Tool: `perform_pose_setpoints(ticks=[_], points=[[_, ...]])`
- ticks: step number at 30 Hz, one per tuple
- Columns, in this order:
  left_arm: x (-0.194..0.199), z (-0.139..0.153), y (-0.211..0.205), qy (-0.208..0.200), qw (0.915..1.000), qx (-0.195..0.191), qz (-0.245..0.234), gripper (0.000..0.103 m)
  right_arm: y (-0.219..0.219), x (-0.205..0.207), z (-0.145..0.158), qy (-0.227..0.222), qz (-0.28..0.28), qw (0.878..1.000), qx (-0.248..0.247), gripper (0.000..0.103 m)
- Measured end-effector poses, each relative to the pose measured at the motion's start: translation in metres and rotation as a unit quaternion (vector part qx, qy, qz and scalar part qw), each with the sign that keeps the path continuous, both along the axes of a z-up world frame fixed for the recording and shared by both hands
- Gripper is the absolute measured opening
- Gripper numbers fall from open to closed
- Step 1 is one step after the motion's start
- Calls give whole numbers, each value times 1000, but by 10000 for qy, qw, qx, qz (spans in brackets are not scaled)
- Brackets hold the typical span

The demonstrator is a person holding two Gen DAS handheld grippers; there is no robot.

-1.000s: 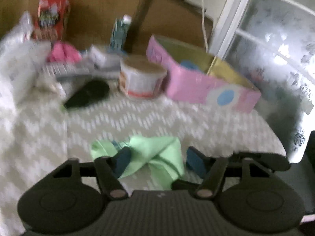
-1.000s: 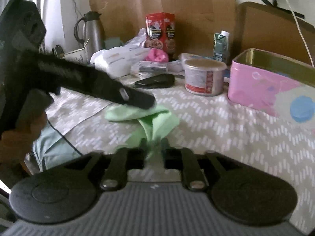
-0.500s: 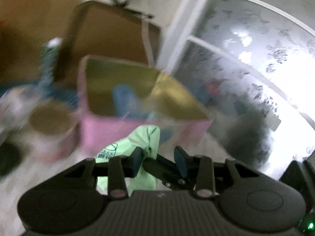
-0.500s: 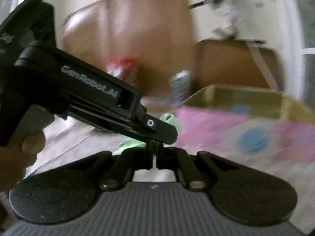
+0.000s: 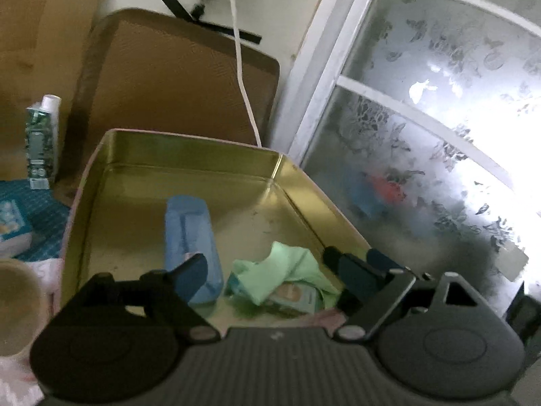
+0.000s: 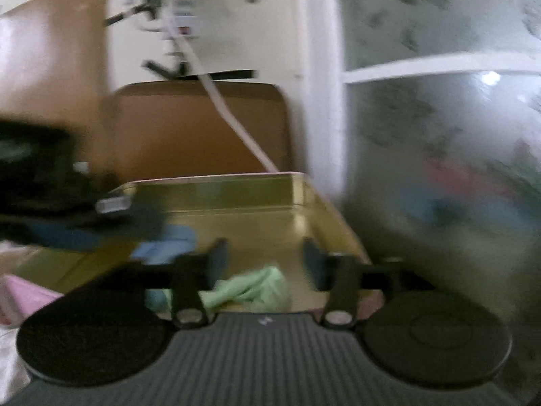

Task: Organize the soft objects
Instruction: 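Drop the green cloth into the pink tin with the right gripper, then grasp the black pouch with the left gripper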

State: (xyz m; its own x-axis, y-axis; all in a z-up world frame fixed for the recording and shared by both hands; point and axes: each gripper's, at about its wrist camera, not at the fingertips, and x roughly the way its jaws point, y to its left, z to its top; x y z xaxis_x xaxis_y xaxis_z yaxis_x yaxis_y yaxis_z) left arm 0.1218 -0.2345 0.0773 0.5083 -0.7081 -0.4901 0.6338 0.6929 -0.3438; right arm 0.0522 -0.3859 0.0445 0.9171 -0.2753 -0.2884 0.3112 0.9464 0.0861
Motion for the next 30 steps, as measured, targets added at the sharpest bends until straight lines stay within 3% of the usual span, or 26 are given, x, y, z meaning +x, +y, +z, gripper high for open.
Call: perform_pose_setpoints(ticks=[4,8,10,12,15,18,23,26,30], points=[[-26,2,46,-194,9995,-230,-40,89,3,-31,3,-540,71,9978,387,60],[-59,-10,108,-546,9984,10,156,88,32,-60,3,-874,687,9932,347,60],[-69,-18,138,-765,9952,291,542,88,47,-63,-1,-700,1141,9897,517,60],[-71,-26,169,-839,9892,579,1057,88,66,-57,-7,-266,1902,9774,879,60],[-53,-35,214,-589,9790,601,1855,89,101,-47,-14,243,2770,9521,1271,60],[-26,-47,240,-342,9697,585,2346,83,134,-37,-19,566,3239,9334,1441,59],[12,-69,233,44,9720,1109,2072,64,169,-21,-26,1051,3315,9297,1216,59],[8,-71,231,-35,9760,1101,1881,46,166,-27,-27,1025,3227,9332,1204,60],[-6,-71,231,-74,9791,1132,1689,40,160,-28,-28,1099,3203,9309,1368,60]])
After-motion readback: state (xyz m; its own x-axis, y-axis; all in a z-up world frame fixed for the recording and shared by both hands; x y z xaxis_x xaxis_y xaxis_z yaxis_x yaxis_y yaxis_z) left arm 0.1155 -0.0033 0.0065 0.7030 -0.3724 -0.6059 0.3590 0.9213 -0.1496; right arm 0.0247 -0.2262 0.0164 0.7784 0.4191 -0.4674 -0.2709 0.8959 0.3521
